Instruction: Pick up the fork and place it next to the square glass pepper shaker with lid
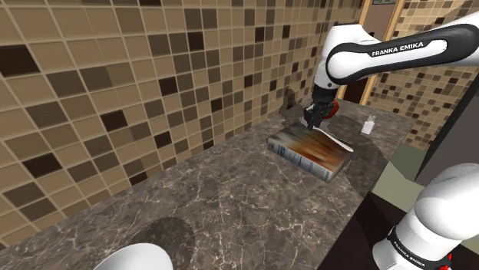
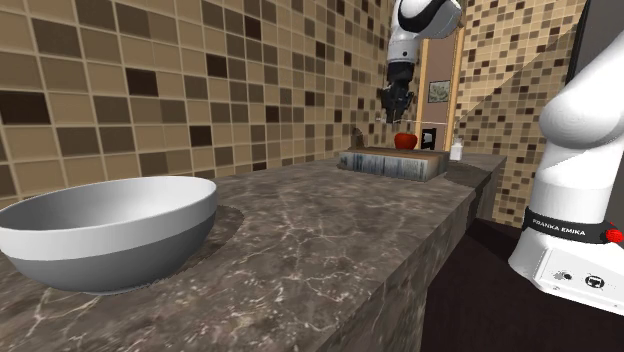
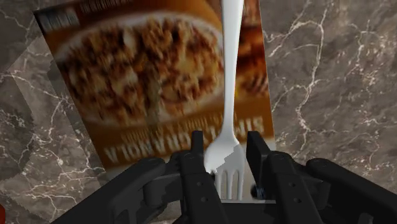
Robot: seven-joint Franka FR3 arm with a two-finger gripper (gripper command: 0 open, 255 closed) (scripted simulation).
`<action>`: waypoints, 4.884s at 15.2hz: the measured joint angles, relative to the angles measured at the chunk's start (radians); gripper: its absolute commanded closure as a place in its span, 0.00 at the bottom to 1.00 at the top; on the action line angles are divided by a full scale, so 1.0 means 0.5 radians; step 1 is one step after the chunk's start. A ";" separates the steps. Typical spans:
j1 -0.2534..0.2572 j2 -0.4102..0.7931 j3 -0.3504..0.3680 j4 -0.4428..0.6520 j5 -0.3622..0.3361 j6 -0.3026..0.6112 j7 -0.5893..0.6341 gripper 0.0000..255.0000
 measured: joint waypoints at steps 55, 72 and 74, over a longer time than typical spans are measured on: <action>-0.368 0.815 -0.986 -0.027 -0.051 0.824 -1.330 1.00; -0.390 0.627 -0.962 0.067 -0.152 0.559 -1.255 0.00; -0.391 0.625 -0.962 0.068 -0.153 0.556 -1.254 0.00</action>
